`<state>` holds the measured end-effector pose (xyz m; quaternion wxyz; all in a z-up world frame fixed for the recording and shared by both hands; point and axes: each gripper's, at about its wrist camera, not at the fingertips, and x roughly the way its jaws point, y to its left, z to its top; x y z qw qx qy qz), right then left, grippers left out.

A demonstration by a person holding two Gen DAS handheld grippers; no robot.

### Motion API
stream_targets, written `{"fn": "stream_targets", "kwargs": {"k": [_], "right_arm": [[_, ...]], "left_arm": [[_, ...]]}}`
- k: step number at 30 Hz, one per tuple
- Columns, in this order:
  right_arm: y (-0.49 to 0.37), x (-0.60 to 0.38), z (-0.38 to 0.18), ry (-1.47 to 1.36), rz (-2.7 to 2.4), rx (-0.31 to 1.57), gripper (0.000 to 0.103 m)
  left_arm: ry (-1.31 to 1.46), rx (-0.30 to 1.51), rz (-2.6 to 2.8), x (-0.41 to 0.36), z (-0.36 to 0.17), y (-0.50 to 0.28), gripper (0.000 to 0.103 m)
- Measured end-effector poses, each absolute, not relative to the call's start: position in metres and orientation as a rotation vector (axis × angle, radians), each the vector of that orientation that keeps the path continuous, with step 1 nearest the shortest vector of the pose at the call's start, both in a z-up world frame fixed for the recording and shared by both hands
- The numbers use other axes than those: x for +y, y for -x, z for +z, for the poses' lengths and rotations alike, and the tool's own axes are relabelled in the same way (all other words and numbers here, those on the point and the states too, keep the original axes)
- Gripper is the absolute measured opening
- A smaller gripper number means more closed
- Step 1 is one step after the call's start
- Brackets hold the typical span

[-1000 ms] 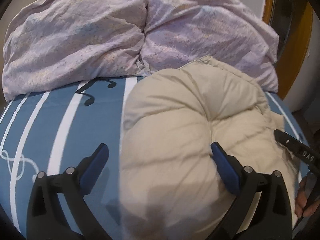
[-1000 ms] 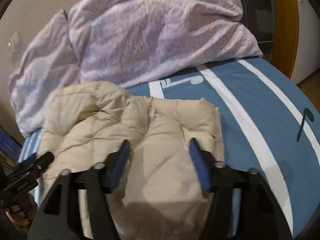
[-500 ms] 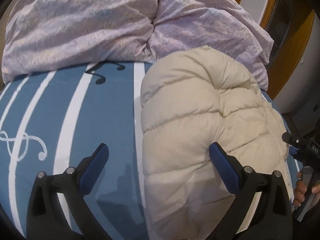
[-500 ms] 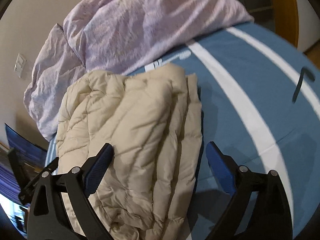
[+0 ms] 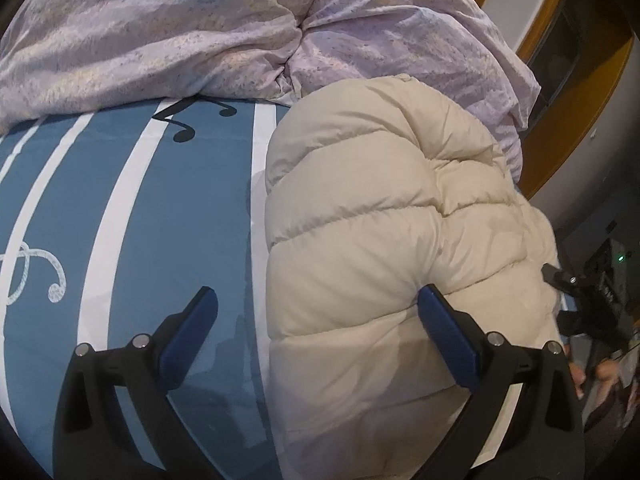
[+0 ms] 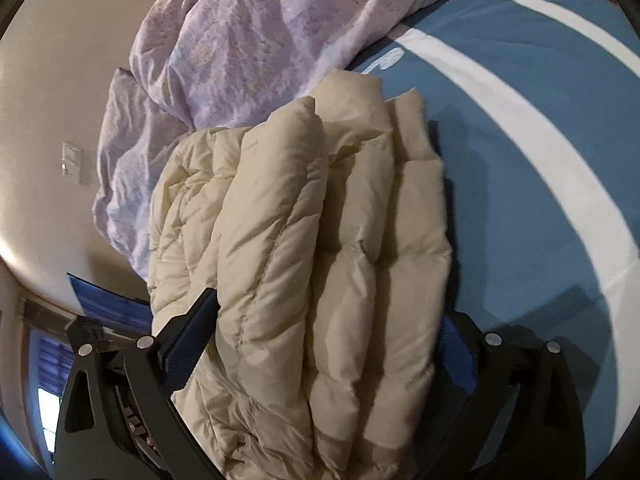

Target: Fold large clothes

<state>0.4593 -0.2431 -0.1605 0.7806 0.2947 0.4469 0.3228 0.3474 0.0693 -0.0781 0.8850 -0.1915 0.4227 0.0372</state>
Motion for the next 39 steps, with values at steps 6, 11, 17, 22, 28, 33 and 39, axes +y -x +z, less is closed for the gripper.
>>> {"fn": "stream_targets", "kwargs": {"k": [6, 11, 17, 22, 28, 33, 39], "right_arm": [[-0.462, -0.233, -0.162, -0.654, 0.741, 0.948, 0.072], [-0.464, -0.244, -0.163, -0.729, 0.751, 0.903, 0.039], [-0.464, -0.245, -0.164, -0.723, 0.746, 0.886, 0.033], [-0.464, -0.246, -0.165, -0.723, 0.747, 0.887, 0.033], [-0.462, -0.245, -0.163, -0.745, 0.768, 0.884, 0.031], [-0.460, -0.236, -0.150, -0.740, 0.819, 0.863, 0.028], [-0.459, -0.186, -0.119, -0.683, 0.914, 0.836, 0.028]], "left_arm": [[0.497, 0.862, 0.047, 0.088, -0.070, -0.348, 0.099], [0.569, 0.859, 0.013, 0.101, -0.071, -0.352, 0.099], [0.704, 0.869, -0.065, 0.110, -0.087, -0.363, 0.099], [0.846, 0.883, -0.148, 0.109, -0.105, -0.377, 0.093], [0.905, 0.874, -0.195, 0.096, -0.113, -0.382, 0.067], [0.926, 0.825, -0.222, 0.107, -0.101, -0.370, 0.045], [0.899, 0.708, -0.203, 0.143, -0.071, -0.336, 0.044]]}}
